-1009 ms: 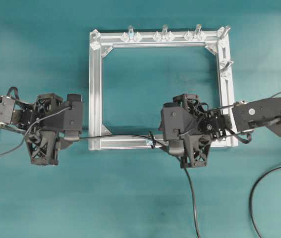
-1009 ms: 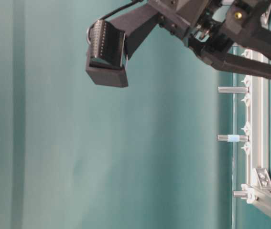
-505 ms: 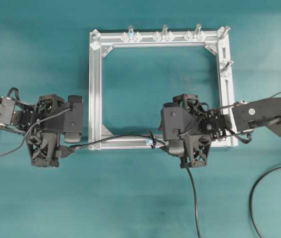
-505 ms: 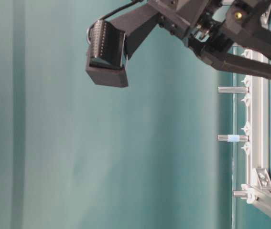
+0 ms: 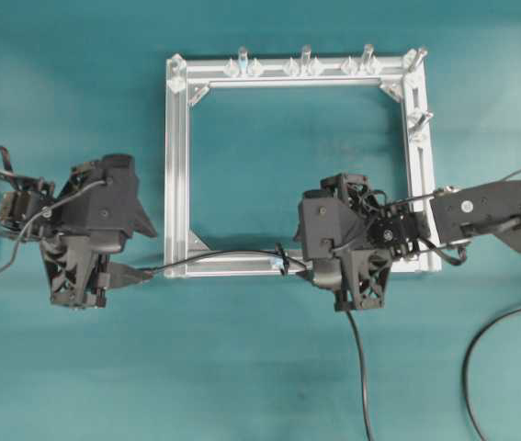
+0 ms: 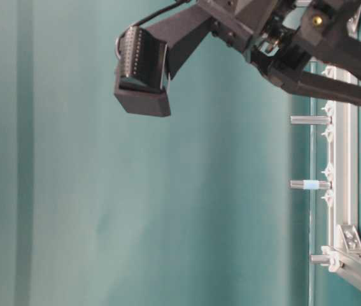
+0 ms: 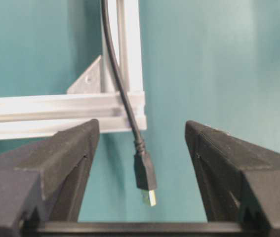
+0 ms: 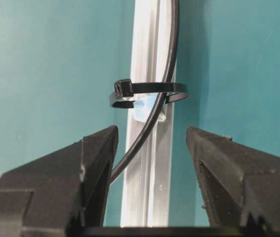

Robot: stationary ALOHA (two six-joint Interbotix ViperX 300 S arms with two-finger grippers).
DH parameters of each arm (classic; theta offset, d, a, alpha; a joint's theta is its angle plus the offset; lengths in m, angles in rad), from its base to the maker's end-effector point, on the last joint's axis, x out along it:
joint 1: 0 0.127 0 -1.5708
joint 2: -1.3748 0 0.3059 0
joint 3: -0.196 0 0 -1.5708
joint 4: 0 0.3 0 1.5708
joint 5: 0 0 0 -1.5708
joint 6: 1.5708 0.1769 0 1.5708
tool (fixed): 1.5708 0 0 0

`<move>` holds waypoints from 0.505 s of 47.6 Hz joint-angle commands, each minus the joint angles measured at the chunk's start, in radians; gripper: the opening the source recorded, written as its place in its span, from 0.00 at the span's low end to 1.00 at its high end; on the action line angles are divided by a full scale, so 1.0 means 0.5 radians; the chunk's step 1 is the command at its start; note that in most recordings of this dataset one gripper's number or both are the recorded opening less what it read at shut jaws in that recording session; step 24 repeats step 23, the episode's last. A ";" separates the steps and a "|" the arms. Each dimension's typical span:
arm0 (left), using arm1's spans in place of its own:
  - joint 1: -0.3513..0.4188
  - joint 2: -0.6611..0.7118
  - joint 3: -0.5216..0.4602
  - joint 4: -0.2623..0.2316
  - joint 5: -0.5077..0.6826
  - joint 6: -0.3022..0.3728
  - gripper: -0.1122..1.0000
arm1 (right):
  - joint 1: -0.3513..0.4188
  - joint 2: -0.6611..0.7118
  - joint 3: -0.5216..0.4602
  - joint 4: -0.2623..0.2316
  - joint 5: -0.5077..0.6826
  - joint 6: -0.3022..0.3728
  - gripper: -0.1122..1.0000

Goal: Insert the wire through the string loop located in the center.
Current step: 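Pull the plug leftward with the left gripper, drawing cable through the loop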

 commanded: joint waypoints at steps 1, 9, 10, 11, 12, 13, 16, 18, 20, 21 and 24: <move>-0.006 -0.046 -0.055 -0.003 -0.021 0.037 0.73 | 0.003 -0.089 -0.018 -0.006 -0.006 -0.003 0.64; -0.006 -0.052 -0.067 0.003 -0.025 0.089 0.73 | 0.003 -0.190 0.000 -0.006 -0.009 -0.003 0.64; -0.006 -0.049 -0.071 0.003 -0.028 0.092 0.73 | 0.003 -0.202 0.006 -0.006 -0.009 -0.003 0.64; -0.006 -0.049 -0.074 0.003 -0.028 0.095 0.73 | 0.003 -0.215 0.009 -0.003 -0.009 -0.003 0.64; -0.006 -0.052 -0.074 -0.003 -0.031 0.095 0.73 | 0.003 -0.227 0.015 -0.006 -0.009 -0.003 0.64; -0.006 -0.049 -0.074 0.003 -0.040 0.098 0.73 | 0.003 -0.242 0.021 -0.006 -0.009 -0.003 0.64; -0.006 -0.052 -0.074 -0.003 -0.055 0.098 0.73 | 0.003 -0.285 0.049 -0.006 -0.009 -0.003 0.64; -0.003 -0.058 -0.074 -0.003 -0.064 0.098 0.73 | 0.003 -0.310 0.064 -0.006 -0.009 -0.003 0.64; -0.003 -0.067 -0.067 0.003 -0.071 0.098 0.73 | 0.003 -0.337 0.080 -0.006 -0.009 -0.003 0.64; -0.003 -0.074 -0.064 0.003 -0.077 0.098 0.73 | 0.003 -0.347 0.089 -0.006 -0.012 -0.003 0.64; 0.000 -0.092 -0.058 -0.003 -0.077 0.098 0.73 | 0.003 -0.371 0.110 -0.006 -0.018 -0.003 0.64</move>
